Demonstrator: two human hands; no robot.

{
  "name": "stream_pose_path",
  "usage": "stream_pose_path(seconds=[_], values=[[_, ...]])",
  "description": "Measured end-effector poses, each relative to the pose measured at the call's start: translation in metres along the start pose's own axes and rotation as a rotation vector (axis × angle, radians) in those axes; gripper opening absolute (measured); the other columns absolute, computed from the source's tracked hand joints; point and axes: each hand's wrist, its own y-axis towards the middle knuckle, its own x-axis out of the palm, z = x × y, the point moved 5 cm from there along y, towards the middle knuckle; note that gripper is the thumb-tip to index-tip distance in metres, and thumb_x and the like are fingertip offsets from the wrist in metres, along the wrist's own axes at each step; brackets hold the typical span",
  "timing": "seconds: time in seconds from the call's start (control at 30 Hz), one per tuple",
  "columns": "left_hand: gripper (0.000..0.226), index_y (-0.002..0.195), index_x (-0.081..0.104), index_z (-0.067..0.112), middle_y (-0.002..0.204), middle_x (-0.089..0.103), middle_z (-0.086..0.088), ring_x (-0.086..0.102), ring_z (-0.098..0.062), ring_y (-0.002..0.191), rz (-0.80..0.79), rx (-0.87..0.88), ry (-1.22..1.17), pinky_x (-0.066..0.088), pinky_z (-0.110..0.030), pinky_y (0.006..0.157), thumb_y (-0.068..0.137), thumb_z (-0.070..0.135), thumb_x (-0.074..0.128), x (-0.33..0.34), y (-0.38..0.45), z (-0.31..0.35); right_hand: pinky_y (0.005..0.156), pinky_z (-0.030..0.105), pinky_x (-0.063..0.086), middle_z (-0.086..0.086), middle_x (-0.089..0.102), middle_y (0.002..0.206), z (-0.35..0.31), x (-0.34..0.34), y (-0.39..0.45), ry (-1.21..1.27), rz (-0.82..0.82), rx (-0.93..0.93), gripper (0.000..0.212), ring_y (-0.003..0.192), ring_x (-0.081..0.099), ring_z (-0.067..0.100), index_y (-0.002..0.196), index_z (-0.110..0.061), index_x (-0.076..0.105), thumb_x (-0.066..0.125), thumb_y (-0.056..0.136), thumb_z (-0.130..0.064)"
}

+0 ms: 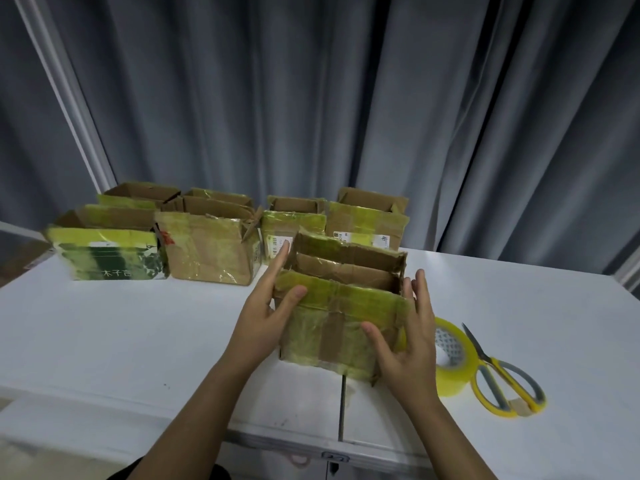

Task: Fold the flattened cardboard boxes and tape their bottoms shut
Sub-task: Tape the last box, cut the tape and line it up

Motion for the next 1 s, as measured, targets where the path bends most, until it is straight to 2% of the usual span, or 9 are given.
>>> stream_pose_path(seconds=[0.13,0.27,0.37,0.47,0.57,0.67,0.8,0.9,1.0], values=[[0.056,0.135,0.021,0.064,0.148,0.032,0.027,0.030,0.002,0.138,0.011,0.066,0.084,0.034,-0.037,0.112,0.092,0.046,0.051,0.000,-0.002,0.000,0.110,0.012,0.021,-0.002,0.032,0.148,-0.001,-0.004,0.002,-0.040,0.087,-0.040,0.072,0.138,0.025,0.003,0.143,-0.016,0.036,0.064,0.082,-0.042],[0.058,0.139,0.023,0.056,0.149,0.030,0.026,0.027,0.002,0.139,0.015,0.089,0.140,0.032,-0.038,0.114,0.087,0.050,0.049,0.001,-0.004,-0.001,0.110,0.021,0.034,-0.028,0.034,0.147,-0.002,-0.009,0.004,0.157,0.028,0.043,0.075,0.137,0.036,0.003,0.145,-0.037,0.031,0.067,0.080,-0.042],[0.058,0.138,0.022,0.060,0.147,0.026,0.033,0.023,0.006,0.139,0.012,0.110,0.184,0.029,-0.031,0.114,0.086,0.055,0.046,0.003,-0.003,-0.002,0.108,0.032,0.040,-0.013,0.045,0.143,-0.006,-0.017,0.006,0.339,0.029,0.110,0.067,0.135,0.042,0.011,0.137,-0.029,0.041,0.072,0.078,-0.036],[0.059,0.137,0.018,0.063,0.149,0.020,0.034,0.019,0.007,0.139,0.014,0.115,0.238,0.025,-0.021,0.110,0.084,0.061,0.044,0.002,-0.002,-0.003,0.106,0.033,0.040,-0.002,0.051,0.136,-0.014,-0.024,0.015,0.240,0.067,0.037,0.044,0.131,0.044,0.012,0.119,-0.024,0.056,0.069,0.079,-0.037],[0.063,0.141,0.022,0.053,0.149,0.015,0.036,0.016,0.008,0.139,0.032,0.134,0.319,0.022,-0.013,0.105,0.083,0.064,0.042,-0.001,-0.002,-0.004,0.099,0.028,0.044,-0.006,0.059,0.118,-0.015,-0.031,0.026,0.152,0.100,-0.018,0.030,0.117,0.053,0.009,0.107,-0.023,0.062,0.068,0.080,-0.034],[0.061,0.139,0.021,0.055,0.144,0.015,0.042,0.017,0.011,0.136,0.052,0.145,0.360,0.017,-0.005,0.102,0.082,0.070,0.039,-0.002,-0.001,-0.002,0.097,0.020,0.044,-0.016,0.062,0.117,-0.014,-0.037,0.036,0.121,-0.069,-0.057,0.027,0.114,0.056,0.004,0.110,-0.025,0.062,0.065,0.084,-0.034],[0.057,0.137,0.017,0.064,0.145,0.019,0.040,0.021,0.008,0.137,0.032,0.147,0.330,0.021,-0.011,0.105,0.084,0.065,0.041,0.000,0.001,-0.004,0.095,0.016,0.043,-0.027,0.059,0.121,-0.014,-0.039,0.043,0.072,-0.360,-0.005,0.034,0.118,0.053,-0.002,0.111,-0.045,0.050,0.069,0.084,-0.037],[0.060,0.139,0.017,0.060,0.148,0.021,0.034,0.022,0.005,0.139,0.008,0.152,0.316,0.025,-0.019,0.108,0.084,0.072,0.038,0.003,0.001,-0.004,0.078,0.013,0.045,-0.035,0.060,0.105,-0.007,-0.030,0.039,0.009,-0.592,0.135,0.041,0.102,0.057,-0.009,0.103,-0.051,0.040,0.072,0.079,-0.048],[0.062,0.140,0.018,0.058,0.149,0.021,0.033,0.021,0.005,0.139,-0.002,0.155,0.290,0.024,-0.021,0.109,0.083,0.073,0.037,0.003,0.000,-0.002,0.084,0.020,0.046,-0.025,0.064,0.105,-0.013,-0.033,0.041,0.179,-0.543,0.136,0.037,0.105,0.060,-0.001,0.113,-0.037,0.048,0.066,0.084,-0.050]])
